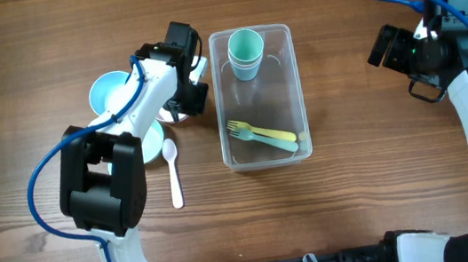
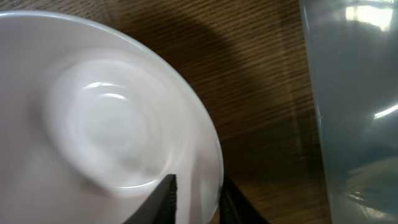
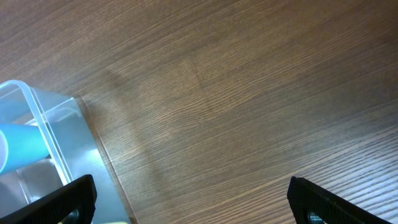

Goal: Pack container
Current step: 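Move the left gripper to the pink bowl and grasp its rim, then carry the pink bowl into the container and release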

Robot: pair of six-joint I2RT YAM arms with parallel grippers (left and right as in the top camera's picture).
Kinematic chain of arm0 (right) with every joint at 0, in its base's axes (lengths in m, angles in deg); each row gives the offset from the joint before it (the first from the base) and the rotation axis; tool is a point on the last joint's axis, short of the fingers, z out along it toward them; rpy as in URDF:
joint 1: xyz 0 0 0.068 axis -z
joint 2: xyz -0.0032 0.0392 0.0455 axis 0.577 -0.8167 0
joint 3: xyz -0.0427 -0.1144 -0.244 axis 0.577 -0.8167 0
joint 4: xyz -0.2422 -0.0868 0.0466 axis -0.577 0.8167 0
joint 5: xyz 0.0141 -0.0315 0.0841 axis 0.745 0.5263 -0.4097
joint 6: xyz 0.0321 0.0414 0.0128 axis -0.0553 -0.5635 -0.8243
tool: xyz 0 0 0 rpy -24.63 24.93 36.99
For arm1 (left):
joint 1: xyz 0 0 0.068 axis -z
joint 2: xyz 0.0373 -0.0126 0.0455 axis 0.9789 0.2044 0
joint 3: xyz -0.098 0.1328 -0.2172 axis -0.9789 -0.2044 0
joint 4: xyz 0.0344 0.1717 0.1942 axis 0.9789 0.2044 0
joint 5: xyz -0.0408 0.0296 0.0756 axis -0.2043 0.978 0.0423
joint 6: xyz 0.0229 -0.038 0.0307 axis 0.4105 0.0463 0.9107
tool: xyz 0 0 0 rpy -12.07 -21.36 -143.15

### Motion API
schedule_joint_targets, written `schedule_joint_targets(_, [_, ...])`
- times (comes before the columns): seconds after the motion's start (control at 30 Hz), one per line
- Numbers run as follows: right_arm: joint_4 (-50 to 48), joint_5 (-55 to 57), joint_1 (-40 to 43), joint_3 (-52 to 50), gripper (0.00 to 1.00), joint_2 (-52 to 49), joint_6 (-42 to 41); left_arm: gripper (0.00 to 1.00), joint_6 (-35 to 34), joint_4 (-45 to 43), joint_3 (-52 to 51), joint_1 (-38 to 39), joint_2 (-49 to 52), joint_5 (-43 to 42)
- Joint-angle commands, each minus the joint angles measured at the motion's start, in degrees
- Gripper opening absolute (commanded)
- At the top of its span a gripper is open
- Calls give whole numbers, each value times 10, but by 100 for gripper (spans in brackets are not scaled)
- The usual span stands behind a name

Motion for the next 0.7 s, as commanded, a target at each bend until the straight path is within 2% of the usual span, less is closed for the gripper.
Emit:
schedule_joint_targets(0.0, [-2,-5,2,-4,100,-5,0,10,-10,1,-2,2,9,-3])
schedule_joint_targets(0.03, [-2,-5,2,-4,100,-5,0,4,-9,2,-3,2,9,-3])
schedule_joint_targets(0.17, [-2,-5,2,-4,100,-5,0,4,-9,11,-2,5,6,3])
schedule_joint_targets(0.33, [-2,-5,2,-4,100,-5,0,4,-9,48,18,28,-27,79])
schedule_joint_targets(0.4, [-2,-5,2,-4,100,-5,0,4,-14,69,38,34,-48,79])
schedule_joint_targets(0.5, [-2,-5,2,-4,100,-5,0,4,-61,109,87,35,-92,78])
schedule_joint_targets(0.67, [-2,-5,2,-4,100,-5,0,4,-47,129,106,63,-154,70])
